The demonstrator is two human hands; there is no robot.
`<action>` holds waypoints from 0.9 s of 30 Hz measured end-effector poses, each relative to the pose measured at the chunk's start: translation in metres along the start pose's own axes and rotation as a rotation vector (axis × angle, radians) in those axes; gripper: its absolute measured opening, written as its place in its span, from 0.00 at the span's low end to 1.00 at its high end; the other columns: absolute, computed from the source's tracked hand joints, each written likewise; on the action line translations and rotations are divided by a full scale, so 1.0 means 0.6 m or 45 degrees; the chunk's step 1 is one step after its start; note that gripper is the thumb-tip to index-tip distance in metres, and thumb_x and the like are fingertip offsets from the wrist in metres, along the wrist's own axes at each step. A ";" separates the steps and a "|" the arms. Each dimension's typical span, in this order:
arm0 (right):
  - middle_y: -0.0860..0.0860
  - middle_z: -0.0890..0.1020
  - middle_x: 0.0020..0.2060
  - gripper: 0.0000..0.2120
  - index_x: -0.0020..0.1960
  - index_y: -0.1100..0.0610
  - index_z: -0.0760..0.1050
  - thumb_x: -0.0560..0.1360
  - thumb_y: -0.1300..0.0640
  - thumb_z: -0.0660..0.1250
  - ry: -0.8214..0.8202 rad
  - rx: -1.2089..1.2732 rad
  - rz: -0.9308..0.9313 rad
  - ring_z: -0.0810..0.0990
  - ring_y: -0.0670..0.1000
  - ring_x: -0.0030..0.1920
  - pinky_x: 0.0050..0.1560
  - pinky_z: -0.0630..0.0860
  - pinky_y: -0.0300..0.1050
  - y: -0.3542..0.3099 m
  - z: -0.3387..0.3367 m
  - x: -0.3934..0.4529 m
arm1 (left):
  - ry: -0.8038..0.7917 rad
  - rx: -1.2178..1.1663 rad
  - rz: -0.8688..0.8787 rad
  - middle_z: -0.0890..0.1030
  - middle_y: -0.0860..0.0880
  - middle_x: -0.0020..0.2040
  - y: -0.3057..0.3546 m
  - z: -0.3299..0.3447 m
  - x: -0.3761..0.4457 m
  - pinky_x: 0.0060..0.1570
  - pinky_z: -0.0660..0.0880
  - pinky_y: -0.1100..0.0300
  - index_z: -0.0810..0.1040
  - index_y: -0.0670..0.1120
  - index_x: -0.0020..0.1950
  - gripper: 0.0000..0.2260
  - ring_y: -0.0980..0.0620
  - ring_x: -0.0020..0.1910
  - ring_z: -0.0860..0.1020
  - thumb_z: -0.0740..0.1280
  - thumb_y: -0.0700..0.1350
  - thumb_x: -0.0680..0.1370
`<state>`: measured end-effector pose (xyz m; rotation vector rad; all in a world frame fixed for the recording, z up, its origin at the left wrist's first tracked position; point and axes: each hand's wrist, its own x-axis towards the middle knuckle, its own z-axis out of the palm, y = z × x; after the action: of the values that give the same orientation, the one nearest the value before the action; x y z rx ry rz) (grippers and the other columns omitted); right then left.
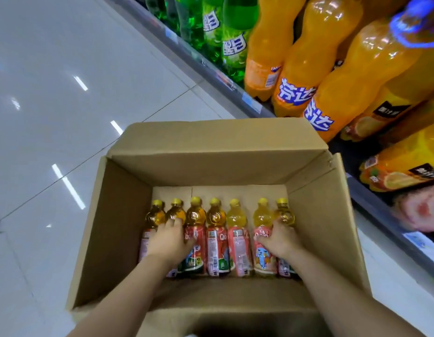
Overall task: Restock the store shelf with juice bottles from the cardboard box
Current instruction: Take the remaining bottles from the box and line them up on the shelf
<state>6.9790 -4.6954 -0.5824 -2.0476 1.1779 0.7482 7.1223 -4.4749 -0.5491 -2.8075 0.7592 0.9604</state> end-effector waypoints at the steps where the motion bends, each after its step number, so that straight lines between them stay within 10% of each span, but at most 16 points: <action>1: 0.54 0.80 0.58 0.28 0.63 0.55 0.70 0.69 0.42 0.72 -0.049 0.042 0.024 0.79 0.56 0.56 0.55 0.76 0.46 -0.003 0.004 0.007 | -0.008 0.000 0.010 0.72 0.47 0.66 0.004 0.003 0.001 0.60 0.70 0.53 0.64 0.46 0.70 0.27 0.47 0.64 0.70 0.59 0.61 0.77; 8: 0.55 0.79 0.56 0.32 0.67 0.58 0.62 0.71 0.47 0.72 0.039 -0.125 0.156 0.80 0.57 0.55 0.46 0.75 0.47 -0.035 0.017 0.027 | 0.078 0.005 0.110 0.73 0.47 0.64 0.027 0.010 0.015 0.60 0.69 0.53 0.65 0.46 0.70 0.26 0.47 0.64 0.70 0.58 0.60 0.77; 12: 0.54 0.81 0.54 0.52 0.76 0.61 0.41 0.70 0.44 0.72 0.106 -0.388 0.059 0.79 0.55 0.54 0.42 0.73 0.46 -0.032 0.039 0.030 | 0.089 -0.018 0.135 0.73 0.49 0.63 0.040 0.019 0.013 0.61 0.69 0.54 0.66 0.48 0.69 0.26 0.48 0.64 0.70 0.58 0.61 0.77; 18: 0.54 0.82 0.47 0.51 0.76 0.57 0.46 0.67 0.46 0.76 0.156 -0.408 -0.014 0.82 0.53 0.44 0.31 0.73 0.43 -0.031 0.037 0.026 | 0.065 -0.086 0.149 0.75 0.49 0.60 0.060 0.022 0.012 0.55 0.72 0.56 0.68 0.48 0.66 0.23 0.49 0.60 0.72 0.58 0.61 0.78; 27: 0.57 0.67 0.69 0.50 0.76 0.48 0.44 0.67 0.51 0.77 0.203 -0.139 -0.196 0.78 0.58 0.58 0.49 0.77 0.50 -0.029 -0.057 -0.028 | -0.041 -0.012 0.119 0.72 0.45 0.63 0.132 0.038 0.043 0.59 0.69 0.53 0.71 0.45 0.65 0.26 0.45 0.64 0.67 0.59 0.63 0.76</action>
<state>6.9928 -4.7063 -0.5443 -2.2947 1.0695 0.5957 7.0893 -4.5501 -0.5763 -2.7794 0.8906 1.0229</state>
